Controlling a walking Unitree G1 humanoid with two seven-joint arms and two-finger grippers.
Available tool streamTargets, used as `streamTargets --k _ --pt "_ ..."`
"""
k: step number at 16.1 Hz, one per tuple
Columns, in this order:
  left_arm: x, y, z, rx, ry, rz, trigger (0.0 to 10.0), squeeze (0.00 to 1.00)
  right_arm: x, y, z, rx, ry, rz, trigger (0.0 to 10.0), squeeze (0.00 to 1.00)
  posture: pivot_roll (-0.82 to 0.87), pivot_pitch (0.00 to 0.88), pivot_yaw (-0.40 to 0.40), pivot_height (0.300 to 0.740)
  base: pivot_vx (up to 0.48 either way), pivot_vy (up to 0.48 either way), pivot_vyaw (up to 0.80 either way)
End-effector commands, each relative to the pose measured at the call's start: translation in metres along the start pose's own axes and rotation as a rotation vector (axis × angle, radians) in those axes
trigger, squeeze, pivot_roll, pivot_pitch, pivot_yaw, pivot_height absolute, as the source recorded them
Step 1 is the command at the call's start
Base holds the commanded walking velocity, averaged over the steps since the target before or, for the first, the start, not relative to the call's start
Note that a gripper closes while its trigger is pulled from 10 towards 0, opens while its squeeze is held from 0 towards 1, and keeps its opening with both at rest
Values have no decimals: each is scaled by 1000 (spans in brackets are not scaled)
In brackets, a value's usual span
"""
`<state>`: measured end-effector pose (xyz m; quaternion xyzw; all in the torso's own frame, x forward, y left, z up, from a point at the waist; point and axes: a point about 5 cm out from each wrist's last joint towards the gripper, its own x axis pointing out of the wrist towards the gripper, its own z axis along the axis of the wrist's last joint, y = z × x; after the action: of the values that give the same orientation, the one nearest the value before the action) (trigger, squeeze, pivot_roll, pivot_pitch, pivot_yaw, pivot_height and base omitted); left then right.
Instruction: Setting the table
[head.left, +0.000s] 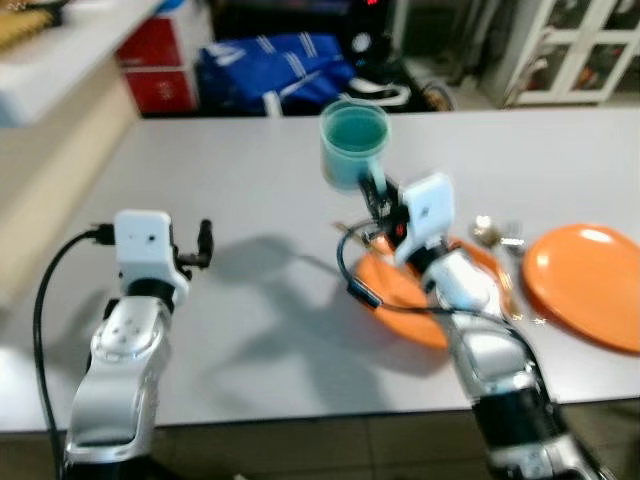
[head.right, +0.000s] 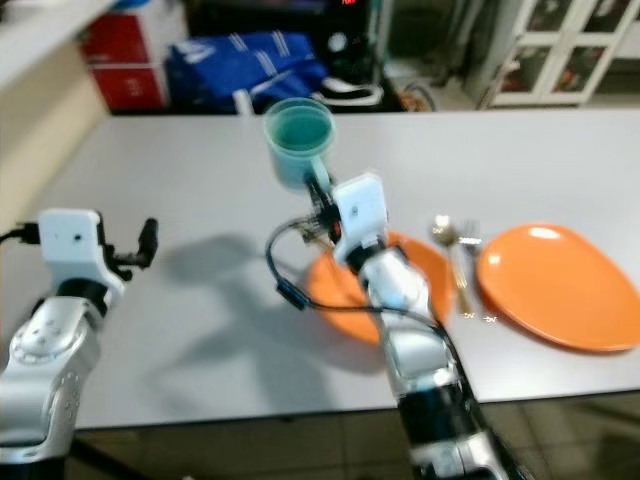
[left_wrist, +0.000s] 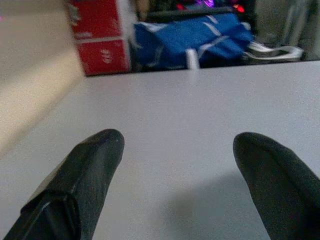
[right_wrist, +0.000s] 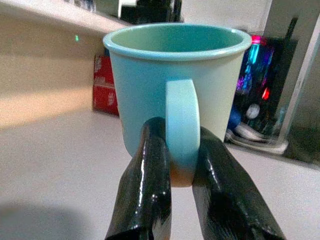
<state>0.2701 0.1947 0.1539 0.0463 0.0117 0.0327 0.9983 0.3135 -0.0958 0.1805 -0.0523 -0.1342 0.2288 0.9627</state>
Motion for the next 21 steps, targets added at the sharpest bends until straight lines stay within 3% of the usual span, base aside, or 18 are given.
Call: streamTargets --k 1,8,12,15,18,21 --pt "-2 5 3 12 -16 18 10000 0 -3 -2 -6 22 34 -6 10000 0 -52 6 32 740 0 0 0" --pt "-2 1 2 3 -14 14 10000 0 14 -14 -1 -14 35 -27 10000 0 -56 2 33 740 0 0 0" --pt "-4 -1 -1 5 -8 8 10000 0 34 -22 3 -40 39 -38 10000 0 -43 3 26 740 0 0 0" --pt "-6 2 -1 9 -6 14 10000 0 51 -29 -5 -10 100 -89 10000 0 -25 13 27 740 0 0 0" --pt "-10 5 0 26 0 14 10000 0 71 -21 -13 9 158 -105 10000 0 3 25 30 740 0 0 0" --pt "-17 10 1 40 7 28 10000 0 77 -18 -24 11 223 -131 10000 0 44 43 32 740 0 0 0"
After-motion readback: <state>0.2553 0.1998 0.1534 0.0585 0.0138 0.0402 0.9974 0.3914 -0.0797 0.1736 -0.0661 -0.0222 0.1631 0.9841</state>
